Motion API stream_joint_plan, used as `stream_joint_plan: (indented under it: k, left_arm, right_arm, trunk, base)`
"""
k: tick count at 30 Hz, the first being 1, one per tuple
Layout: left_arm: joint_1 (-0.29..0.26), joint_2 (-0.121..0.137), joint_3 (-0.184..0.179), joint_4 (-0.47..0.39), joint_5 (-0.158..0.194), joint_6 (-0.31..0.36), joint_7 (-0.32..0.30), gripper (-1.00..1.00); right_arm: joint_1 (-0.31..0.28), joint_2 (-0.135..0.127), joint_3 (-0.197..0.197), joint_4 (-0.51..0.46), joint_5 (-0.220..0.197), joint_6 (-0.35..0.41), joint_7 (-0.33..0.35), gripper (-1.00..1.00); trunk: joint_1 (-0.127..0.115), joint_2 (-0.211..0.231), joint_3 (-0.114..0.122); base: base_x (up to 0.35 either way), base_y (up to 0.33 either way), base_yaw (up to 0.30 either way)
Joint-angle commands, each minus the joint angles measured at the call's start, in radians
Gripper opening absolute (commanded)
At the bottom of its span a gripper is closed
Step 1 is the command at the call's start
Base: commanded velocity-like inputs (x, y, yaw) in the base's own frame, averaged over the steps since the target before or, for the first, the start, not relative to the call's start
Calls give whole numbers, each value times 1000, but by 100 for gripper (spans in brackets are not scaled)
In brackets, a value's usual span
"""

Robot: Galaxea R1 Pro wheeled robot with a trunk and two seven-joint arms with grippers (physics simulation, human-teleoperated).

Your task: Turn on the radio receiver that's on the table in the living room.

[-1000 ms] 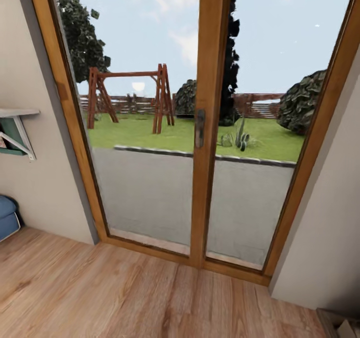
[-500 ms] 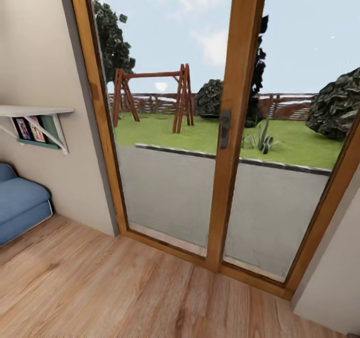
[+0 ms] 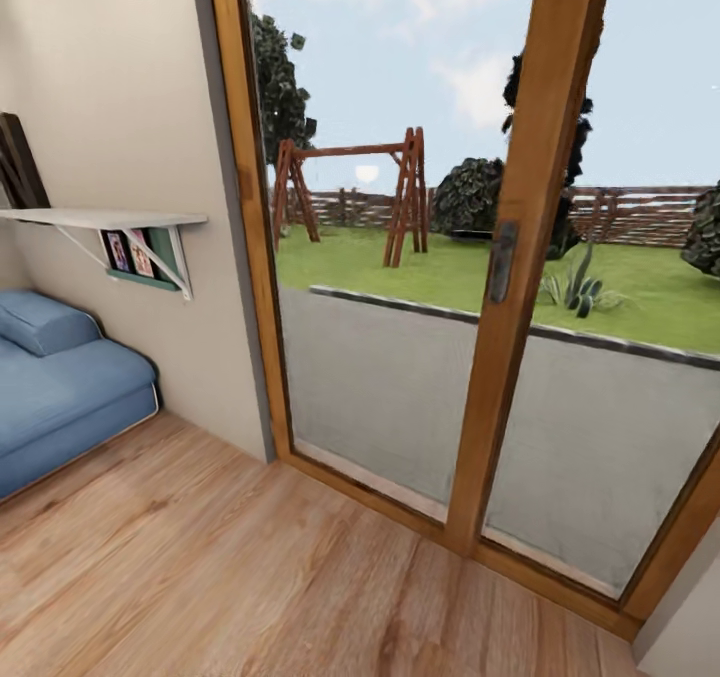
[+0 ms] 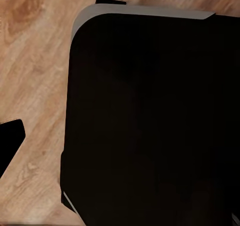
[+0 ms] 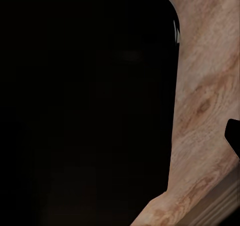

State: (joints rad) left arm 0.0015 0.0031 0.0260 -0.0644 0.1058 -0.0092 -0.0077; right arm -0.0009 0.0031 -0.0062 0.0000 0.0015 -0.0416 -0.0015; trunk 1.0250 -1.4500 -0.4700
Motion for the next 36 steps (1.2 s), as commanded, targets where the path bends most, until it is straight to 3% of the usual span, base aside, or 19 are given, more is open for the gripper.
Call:
stream_joint_plan:
  k: [1,36]
  left_arm:
    - [0,0,0,0,0,0,0,100]
    - [0,-1,3,-2,1,-2,0,100]
  right_arm:
    - [0,0,0,0,0,0,0,100]
    - [0,0,-3,0,-5,0,-2,100]
  trunk:
    - [0,0,0]
    - [0,0,0]
  base:
    - [0,0,272]
    - [0,0,272]
